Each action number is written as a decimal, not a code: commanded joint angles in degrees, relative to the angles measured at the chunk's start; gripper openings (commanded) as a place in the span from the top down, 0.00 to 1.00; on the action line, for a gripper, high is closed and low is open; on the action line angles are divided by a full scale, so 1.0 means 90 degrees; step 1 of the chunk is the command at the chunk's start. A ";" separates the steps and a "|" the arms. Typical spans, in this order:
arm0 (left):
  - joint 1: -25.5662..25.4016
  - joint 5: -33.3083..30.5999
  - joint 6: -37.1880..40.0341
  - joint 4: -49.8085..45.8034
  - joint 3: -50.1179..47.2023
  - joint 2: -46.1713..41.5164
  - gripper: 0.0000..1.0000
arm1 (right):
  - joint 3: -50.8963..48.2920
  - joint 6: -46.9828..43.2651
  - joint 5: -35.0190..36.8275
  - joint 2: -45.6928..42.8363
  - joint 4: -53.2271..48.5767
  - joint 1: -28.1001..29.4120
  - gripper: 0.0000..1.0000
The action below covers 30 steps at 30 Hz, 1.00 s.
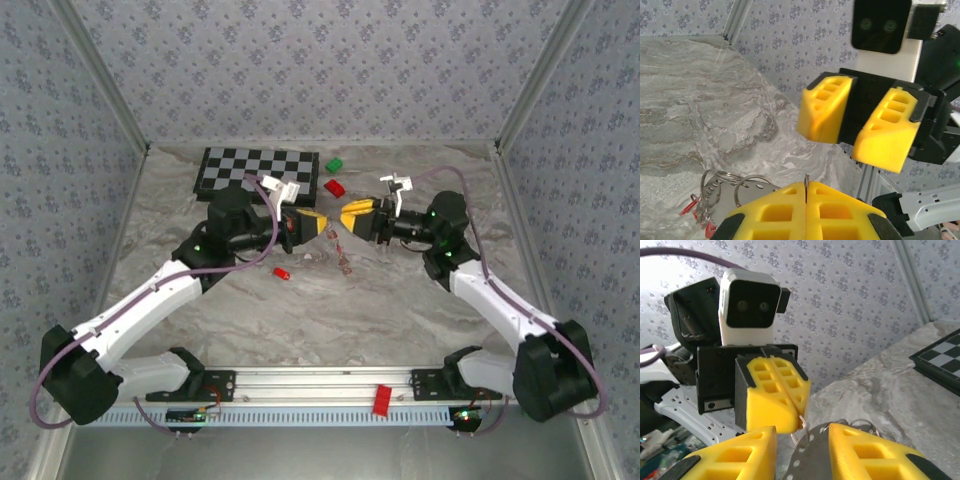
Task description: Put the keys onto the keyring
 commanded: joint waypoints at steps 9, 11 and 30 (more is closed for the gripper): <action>-0.0012 0.0177 0.0891 -0.1041 0.0828 -0.0040 1.00 | 0.0682 -0.1437 0.0092 -0.0099 -0.2016 0.0234 0.74; -0.0013 0.0228 0.0893 -0.1059 0.0850 -0.0014 1.00 | 0.0765 -0.1623 0.0169 -0.0068 -0.2207 0.0367 0.76; -0.0010 0.0217 0.0605 -0.0744 0.0718 0.0011 1.00 | 0.0601 -0.2150 0.1580 -0.0321 -0.2187 0.1008 0.80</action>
